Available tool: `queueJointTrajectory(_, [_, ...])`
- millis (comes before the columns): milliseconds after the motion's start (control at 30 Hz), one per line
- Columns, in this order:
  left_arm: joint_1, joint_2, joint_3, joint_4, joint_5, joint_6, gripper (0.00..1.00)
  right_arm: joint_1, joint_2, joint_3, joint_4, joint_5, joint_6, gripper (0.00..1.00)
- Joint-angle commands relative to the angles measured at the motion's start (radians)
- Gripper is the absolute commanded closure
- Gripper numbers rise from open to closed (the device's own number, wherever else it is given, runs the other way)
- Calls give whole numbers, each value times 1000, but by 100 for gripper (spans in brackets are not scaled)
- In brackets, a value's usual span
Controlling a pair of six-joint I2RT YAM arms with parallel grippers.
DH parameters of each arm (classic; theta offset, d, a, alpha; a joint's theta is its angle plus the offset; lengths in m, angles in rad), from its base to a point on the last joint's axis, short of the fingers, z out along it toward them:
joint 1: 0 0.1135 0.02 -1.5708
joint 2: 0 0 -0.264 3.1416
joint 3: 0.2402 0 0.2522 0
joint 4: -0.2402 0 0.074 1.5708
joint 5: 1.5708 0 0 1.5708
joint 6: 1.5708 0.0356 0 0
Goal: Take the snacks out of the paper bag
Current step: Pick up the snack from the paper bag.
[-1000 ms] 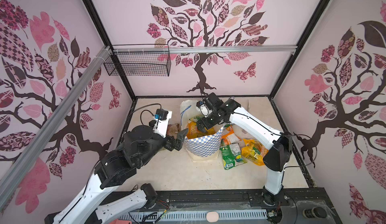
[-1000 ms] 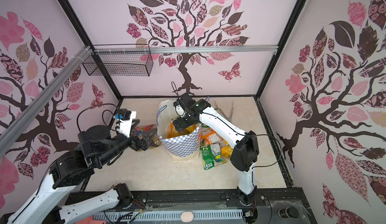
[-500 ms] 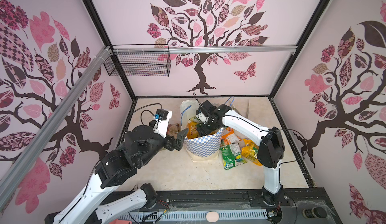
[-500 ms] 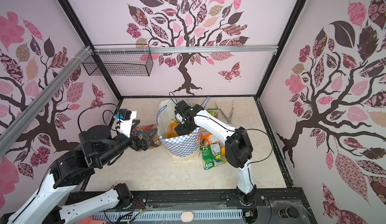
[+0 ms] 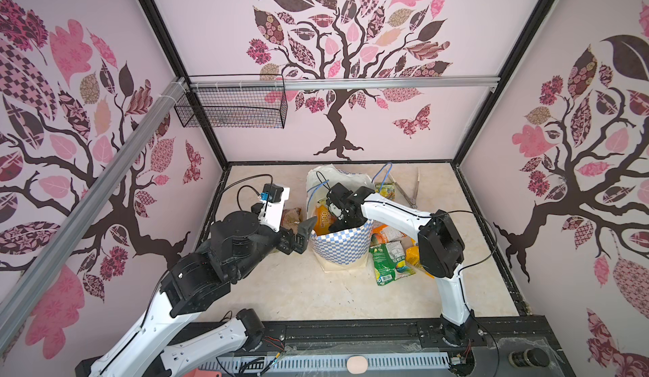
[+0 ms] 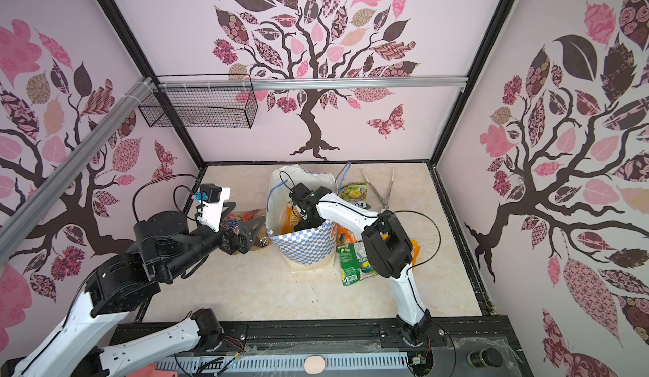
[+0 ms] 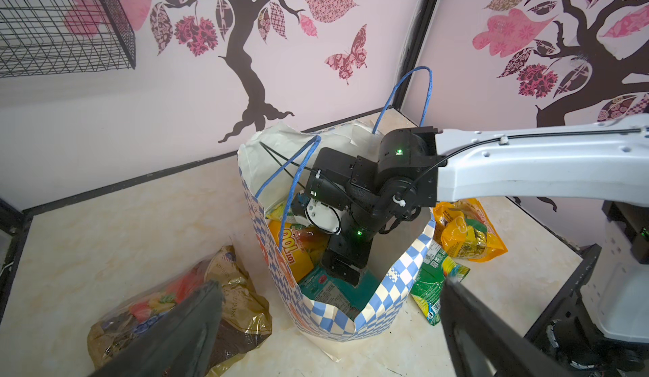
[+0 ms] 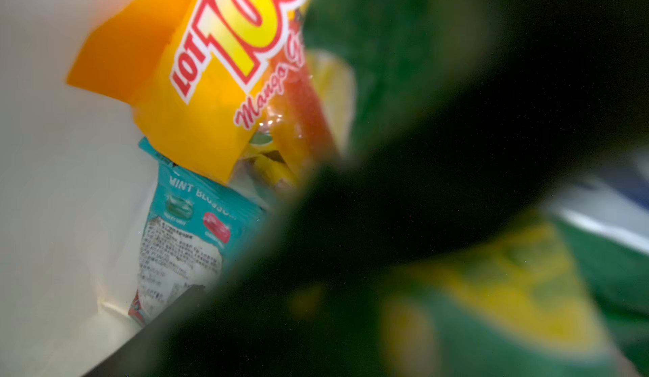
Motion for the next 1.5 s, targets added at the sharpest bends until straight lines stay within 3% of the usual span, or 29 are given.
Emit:
queueJointTrajectory(0, [-3,-8,-25,0,-10,-2,2,7,61,-38,-3,-1,29,1])
queueJointTrajectory(300, [-3,-8,-28,2,-6,-3,2,12,109,-125,51,-47,48,1])
queueJointTrajectory(400, [-3,-10,-27,1,-9,-3,2,13,118,-132,55,-62,45,6])
queueJointTrajectory(567, [-4,-6,-25,0,-7,-6,2,12,113,-126,60,-73,47,22])
queueJointTrajectory(733, [-3,-6,-27,-3,-9,-6,1,12,87,-119,67,-78,46,63])
queueJointTrajectory(767, [-3,-7,-27,-2,-6,-7,2,12,81,-115,66,-77,47,67])
queueJointTrajectory(933, [-3,-7,-26,-4,-8,-8,2,12,43,-97,60,-81,54,73])
queueJointTrajectory(1067, [-4,-6,-27,-4,-9,-6,1,12,0,-86,65,-88,57,91])
queueJointTrajectory(1167, [-3,-6,-28,-3,-8,-7,1,12,-28,-73,68,-90,59,99])
queueJointTrajectory(1467, [-3,7,-26,-19,2,-11,1,12,-108,-41,85,-106,83,100])
